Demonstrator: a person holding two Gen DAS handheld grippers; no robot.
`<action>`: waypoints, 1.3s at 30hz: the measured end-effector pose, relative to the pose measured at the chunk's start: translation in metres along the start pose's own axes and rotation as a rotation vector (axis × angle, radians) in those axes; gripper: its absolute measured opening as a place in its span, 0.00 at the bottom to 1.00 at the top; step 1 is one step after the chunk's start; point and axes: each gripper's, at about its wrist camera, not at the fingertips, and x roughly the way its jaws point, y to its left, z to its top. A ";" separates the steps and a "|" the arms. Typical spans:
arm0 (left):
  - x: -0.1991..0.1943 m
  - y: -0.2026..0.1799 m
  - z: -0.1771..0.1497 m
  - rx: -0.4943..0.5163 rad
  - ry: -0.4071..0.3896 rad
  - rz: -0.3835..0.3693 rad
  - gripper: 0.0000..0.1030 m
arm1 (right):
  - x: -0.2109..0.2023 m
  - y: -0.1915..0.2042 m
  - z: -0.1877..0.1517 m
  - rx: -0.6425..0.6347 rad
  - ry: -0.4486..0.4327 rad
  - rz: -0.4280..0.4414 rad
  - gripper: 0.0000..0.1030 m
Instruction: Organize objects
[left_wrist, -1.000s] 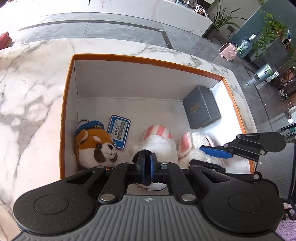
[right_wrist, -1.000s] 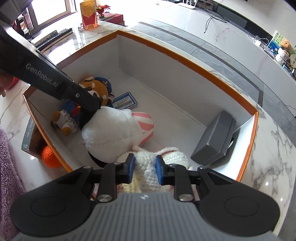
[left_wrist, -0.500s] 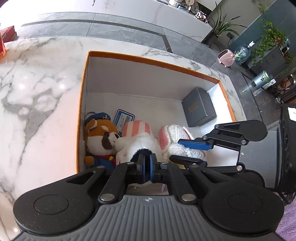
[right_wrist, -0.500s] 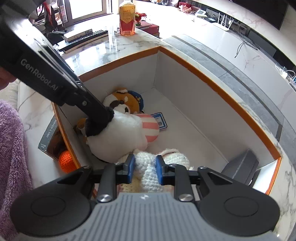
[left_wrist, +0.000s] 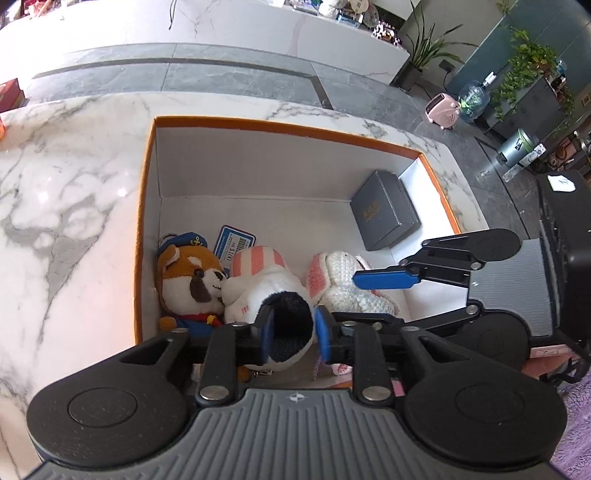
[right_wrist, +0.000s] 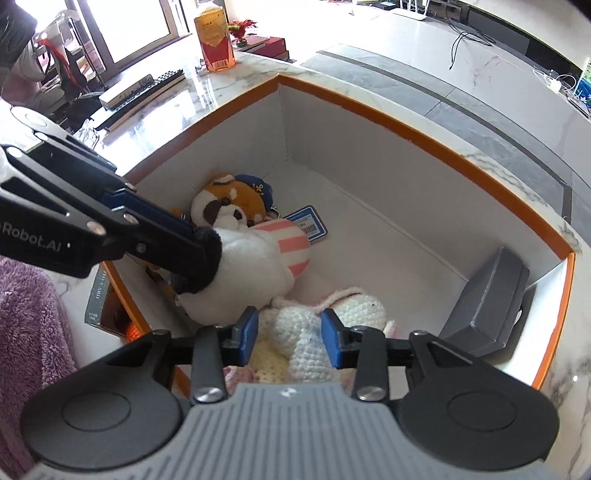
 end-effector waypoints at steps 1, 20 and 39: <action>-0.004 -0.001 -0.003 0.002 -0.018 0.006 0.34 | -0.005 0.001 -0.001 0.007 -0.014 -0.011 0.46; -0.059 -0.011 -0.089 -0.073 -0.221 0.178 0.51 | -0.107 0.038 -0.110 0.308 -0.244 -0.128 0.50; -0.014 0.035 -0.104 -0.254 -0.135 0.288 0.66 | -0.019 0.047 -0.142 0.188 0.131 -0.250 0.74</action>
